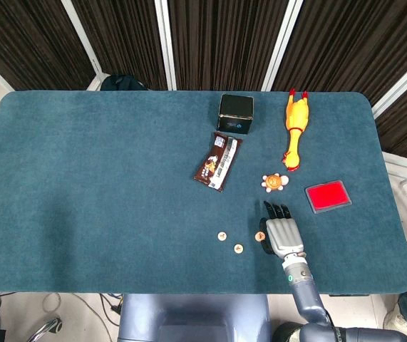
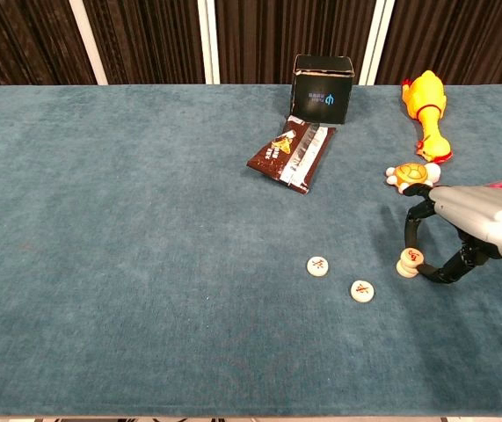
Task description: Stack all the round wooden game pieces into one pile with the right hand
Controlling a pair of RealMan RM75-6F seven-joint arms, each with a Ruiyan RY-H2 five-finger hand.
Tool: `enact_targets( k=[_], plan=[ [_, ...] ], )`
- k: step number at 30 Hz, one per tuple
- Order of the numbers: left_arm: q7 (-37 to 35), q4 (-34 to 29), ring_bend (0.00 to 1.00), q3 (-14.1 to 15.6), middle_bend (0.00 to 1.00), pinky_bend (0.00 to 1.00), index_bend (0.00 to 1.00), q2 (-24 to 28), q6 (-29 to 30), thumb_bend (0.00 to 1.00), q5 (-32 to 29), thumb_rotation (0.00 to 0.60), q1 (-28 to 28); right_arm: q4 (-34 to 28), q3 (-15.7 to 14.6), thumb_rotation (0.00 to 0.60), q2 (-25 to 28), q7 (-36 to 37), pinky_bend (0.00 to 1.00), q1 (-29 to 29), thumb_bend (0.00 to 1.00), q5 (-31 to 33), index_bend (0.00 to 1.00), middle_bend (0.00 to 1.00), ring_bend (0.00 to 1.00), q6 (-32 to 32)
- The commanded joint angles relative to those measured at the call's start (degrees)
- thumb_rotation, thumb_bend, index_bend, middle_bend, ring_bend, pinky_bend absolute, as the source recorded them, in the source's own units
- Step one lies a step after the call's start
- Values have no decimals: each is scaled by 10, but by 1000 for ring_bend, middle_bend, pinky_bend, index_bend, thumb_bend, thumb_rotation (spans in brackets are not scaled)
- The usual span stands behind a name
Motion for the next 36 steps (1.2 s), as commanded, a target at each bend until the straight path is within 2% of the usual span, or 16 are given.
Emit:
enact_targets(
  k=[1,33,36],
  plan=[
    [0,0,0,0,0,50,121,0,0,186,0,600,0,0,0,600,0,-1,0,0,423,0,450,0,0,0],
    [1,1,0,1,0,50,131,-1,0,187,0,600,0,-21,-4,600,13,1,0,-9,422,-15,426,0,0,5],
    [2,1,0,1,0,50,127,-1,0,187,0,600,0,-31,-1,600,15,-3,0,-8,423,-19,398,0,0,8]
  ],
)
